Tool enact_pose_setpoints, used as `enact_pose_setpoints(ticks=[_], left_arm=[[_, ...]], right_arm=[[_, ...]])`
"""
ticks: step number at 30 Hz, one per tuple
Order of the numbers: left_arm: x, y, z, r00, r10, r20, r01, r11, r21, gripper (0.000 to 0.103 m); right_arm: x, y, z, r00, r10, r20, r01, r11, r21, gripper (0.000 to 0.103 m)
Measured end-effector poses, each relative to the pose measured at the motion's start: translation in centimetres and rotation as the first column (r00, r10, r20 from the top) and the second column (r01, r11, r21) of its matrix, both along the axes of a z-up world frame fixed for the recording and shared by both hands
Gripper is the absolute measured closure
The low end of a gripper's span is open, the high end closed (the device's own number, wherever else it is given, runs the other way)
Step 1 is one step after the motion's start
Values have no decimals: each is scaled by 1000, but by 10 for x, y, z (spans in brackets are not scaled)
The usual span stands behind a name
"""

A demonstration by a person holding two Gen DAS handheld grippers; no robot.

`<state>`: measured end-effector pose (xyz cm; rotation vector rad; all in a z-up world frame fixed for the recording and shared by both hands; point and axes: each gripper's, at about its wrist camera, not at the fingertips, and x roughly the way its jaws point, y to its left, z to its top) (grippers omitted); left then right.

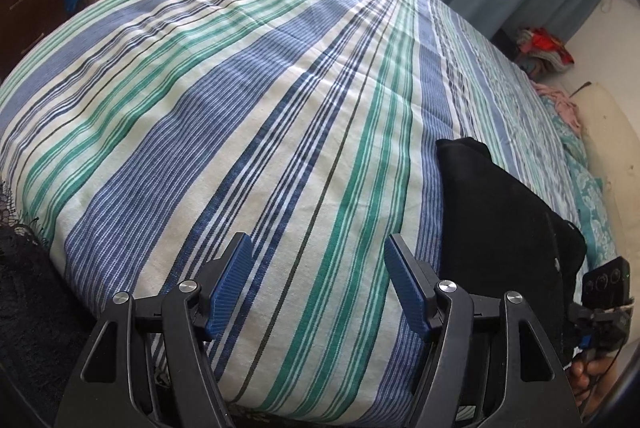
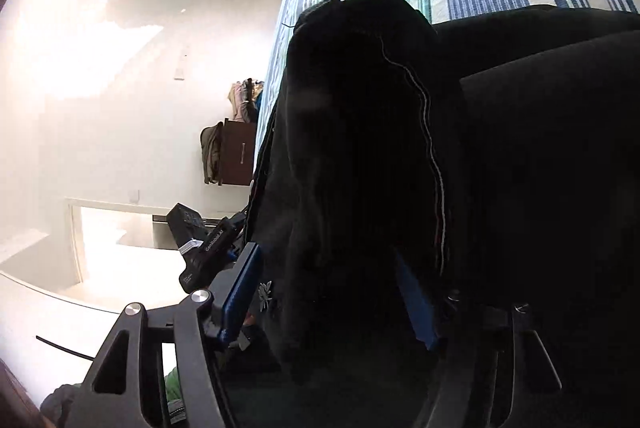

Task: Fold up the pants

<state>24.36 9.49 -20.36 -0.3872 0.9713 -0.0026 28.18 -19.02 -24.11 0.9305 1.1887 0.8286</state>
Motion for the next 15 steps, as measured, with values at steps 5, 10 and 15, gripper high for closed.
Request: enact_pose_setpoints(ticks=[5,10,15], left_arm=[[3,8,-9,999,33,-36,-35,998,-51,32],[1,8,-6,999,31,-27,-32,998,-45,32],[1,15,-6,998,50,-30,-52,996,-71,32]], right_arm=[[-4,17,15,997,-9,78,30,960,-278,67],[-18,10,42,977,-141,158,160,980,-115,90],[-25,-18,71,947,-257,190,251,966,58,91]])
